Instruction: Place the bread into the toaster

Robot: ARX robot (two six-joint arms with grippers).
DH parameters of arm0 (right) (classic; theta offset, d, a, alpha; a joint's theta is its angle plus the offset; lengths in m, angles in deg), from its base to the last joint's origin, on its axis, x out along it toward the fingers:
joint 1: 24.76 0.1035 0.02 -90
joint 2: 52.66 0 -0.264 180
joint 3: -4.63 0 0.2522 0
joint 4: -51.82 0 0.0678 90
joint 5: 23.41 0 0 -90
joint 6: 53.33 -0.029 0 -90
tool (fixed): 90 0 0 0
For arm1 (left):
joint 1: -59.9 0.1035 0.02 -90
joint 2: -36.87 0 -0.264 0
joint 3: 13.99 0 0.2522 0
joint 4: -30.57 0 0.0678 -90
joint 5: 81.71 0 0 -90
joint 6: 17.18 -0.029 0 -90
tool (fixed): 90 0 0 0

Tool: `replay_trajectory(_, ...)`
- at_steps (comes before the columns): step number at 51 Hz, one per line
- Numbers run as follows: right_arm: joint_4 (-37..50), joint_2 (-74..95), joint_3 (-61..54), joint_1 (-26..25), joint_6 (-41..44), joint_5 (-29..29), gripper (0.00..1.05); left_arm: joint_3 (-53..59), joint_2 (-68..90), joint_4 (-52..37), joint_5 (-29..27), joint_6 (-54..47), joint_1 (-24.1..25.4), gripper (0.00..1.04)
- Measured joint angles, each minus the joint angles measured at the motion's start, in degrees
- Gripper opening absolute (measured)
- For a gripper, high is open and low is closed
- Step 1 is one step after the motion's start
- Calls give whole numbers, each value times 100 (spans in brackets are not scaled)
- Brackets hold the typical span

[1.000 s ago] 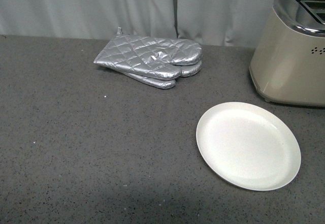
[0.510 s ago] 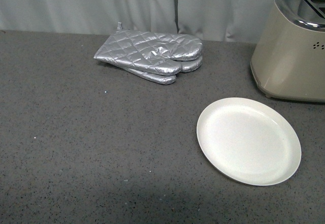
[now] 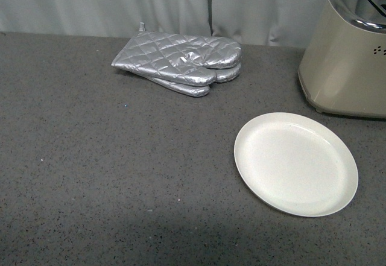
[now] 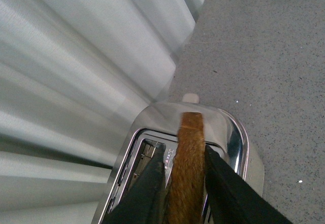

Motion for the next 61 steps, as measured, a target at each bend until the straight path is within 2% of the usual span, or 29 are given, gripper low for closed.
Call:
replay_trajectory(9, 173, 4, 63, 96, 164, 15, 56, 0, 0, 0, -2, 0, 0, 98)
replay_trajectory(18, -74, -109, 116, 98, 214, -144, 85, 0, 0, 0, -2, 0, 0, 98)
replay_trajectory(21, 210, -363, -31, 157, 501, -208, 96, 0, 0, 0, -2, -2, 0, 98)
replay_trajectory(22, 356, -479, -120, 184, 586, -205, 97, 0, 0, 0, -2, 0, 0, 98)
replay_trajectory(25, 1032, -1132, -706, 345, 1154, -332, 94, 0, 0, 0, 0, -2, 0, 98)
replay_trajectory(26, 1266, -1335, -925, 372, 1427, -551, 94, 0, 0, 0, 0, -2, 0, 98)
replay_trajectory(27, 1937, -1705, -1401, 374, 1987, -1246, 90, 0, 0, 0, 0, -2, 0, 98)
replay_trajectory(28, 2190, -1832, -1572, 382, 2090, -1510, 88, 0, 0, 0, 2, -2, 0, 98)
replay_trajectory(31, 3515, -2656, -2682, 507, 3488, -2839, 77, 0, 0, 0, -2, 0, 0, 98)
replay_trajectory(32, 3696, -2806, -2876, 538, 3598, -2911, 75, 0, 0, 0, -7, 0, 0, 98)
replay_trajectory(33, 4022, -3132, -3285, 614, 4122, -3185, 72, 0, -2, 0, -2, -2, 0, 98)
replay_trajectory(35, 4402, -3838, -4103, 807, 4857, -3327, 65, 0, 0, 0, -2, -2, 0, 98)
replay_trajectory(38, 4131, -5090, -5289, 1167, 5589, -3174, 54, 0, -2, 0, -2, -2, 0, 98)
replay_trajectory(40, 3285, -6376, -6218, 1399, 6004, -2968, 45, 0, -2, 0, -2, -2, 0, 98)
replay_trajectory(41, 2691, -7169, -6725, 1392, 6151, -3060, 40, 0, -2, 0, -11, -2, 0, 98)
replay_trajectory(43, 2175, -7930, -7149, 1283, 6262, -3220, 34, 0, -2, 0, -22, -2, 0, 98)
replay_trajectory(46, 1537, -8946, -7499, 828, 6360, -3711, 25, 0, -2, 0, -17, 0, 0, 98)
replay_trajectory(50, 1362, -9748, -7495, 125, 6463, -4391, 13, 0, -11, 0, 22, -7, 0, 98)
replay_trajectory(55, 1364, -10050, -7495, -129, 6502, -4417, 0, 0, 0, 0, 4, -9, 0, 98)
replay_trajectory(61, 1349, -10056, -7501, -151, 6537, -4498, 1, 0, -4, 0, 2, -9, 0, 98)
